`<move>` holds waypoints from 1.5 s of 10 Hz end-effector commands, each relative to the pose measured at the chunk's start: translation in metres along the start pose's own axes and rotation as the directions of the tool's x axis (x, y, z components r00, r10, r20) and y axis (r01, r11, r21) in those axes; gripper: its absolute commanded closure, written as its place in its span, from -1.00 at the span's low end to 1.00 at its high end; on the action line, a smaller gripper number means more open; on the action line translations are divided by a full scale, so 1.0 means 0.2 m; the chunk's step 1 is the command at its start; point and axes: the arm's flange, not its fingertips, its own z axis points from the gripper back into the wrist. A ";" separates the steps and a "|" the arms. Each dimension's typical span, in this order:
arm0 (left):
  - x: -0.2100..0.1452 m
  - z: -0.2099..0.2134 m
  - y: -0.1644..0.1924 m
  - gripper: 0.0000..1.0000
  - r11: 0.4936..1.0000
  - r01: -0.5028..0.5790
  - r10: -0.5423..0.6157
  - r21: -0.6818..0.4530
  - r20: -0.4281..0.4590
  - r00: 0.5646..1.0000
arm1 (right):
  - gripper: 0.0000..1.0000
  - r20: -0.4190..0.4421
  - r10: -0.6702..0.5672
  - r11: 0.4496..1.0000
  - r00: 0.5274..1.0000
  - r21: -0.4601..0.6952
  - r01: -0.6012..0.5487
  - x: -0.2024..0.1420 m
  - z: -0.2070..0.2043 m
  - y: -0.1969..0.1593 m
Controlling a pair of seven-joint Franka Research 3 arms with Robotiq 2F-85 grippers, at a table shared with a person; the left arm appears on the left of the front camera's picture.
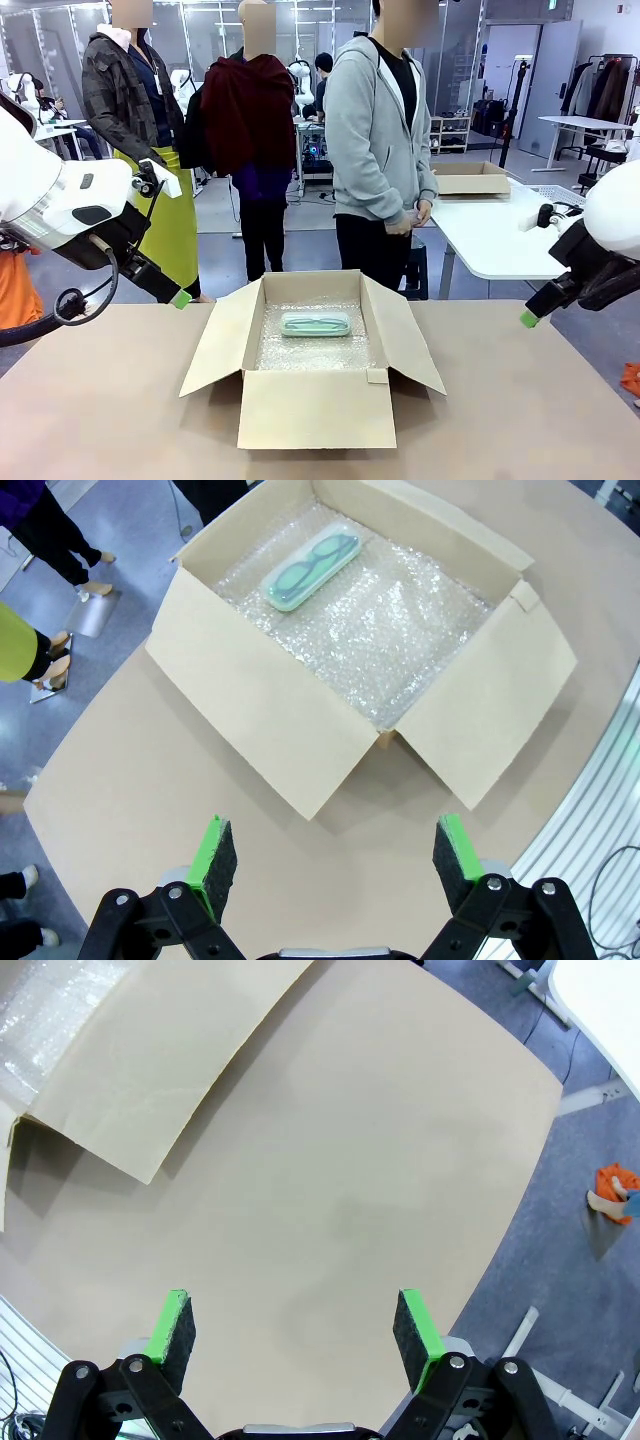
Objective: Pack the glasses set securely to prepare it for shipping.
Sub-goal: Put the Glasses case from the right side of the table into the Package Box.
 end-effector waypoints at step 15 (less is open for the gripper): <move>0.00 0.01 0.01 -1.00 1.000 0.005 -0.005 0.006 0.001 1.000 | -1.00 -0.007 0.001 1.000 1.000 0.005 -0.001 0.00 0.01 0.00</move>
